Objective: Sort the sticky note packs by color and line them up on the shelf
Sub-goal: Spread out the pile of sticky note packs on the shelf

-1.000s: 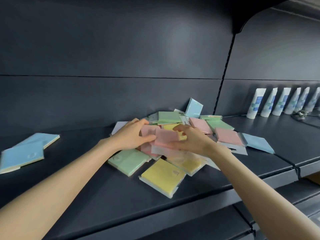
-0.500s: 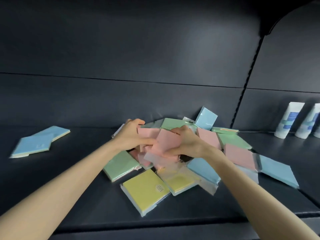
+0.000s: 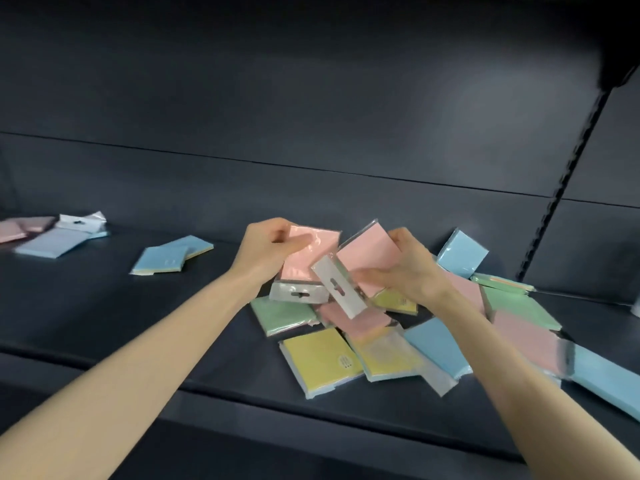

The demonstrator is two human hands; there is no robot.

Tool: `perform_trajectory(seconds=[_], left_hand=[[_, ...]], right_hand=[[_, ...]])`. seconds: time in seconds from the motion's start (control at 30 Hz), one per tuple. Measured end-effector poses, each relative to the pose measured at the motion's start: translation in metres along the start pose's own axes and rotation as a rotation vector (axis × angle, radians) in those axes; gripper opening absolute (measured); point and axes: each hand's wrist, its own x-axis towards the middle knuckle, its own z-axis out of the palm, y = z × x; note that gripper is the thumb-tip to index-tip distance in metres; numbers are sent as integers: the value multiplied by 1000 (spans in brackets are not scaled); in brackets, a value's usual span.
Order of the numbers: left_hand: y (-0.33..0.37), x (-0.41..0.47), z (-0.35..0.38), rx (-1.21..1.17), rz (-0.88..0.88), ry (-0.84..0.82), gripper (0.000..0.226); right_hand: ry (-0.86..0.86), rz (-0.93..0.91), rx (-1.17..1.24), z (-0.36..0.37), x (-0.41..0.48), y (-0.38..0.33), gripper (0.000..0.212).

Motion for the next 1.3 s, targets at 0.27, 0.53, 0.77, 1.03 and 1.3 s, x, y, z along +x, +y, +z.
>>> perform_trajectory(seconds=[0.27, 0.53, 0.77, 1.03, 1.3], left_hand=[[0, -25, -93, -111, -19, 237, 18], [-32, -57, -235, -123, -93, 291, 21], [-68, -77, -359, -62, -132, 270, 27], [-98, -55, -447, -68, -93, 291, 21], [-132, 18, -514, -6, -127, 319, 12]], right_hand=[[-27, -120, 160, 54, -3, -73, 57], [-124, -116, 341, 171, -19, -168, 47], [-196, -118, 406, 273, -31, -241, 36], [-213, -166, 380, 339, -1, -299, 23], [-192, -223, 352, 401, 62, -336, 22]])
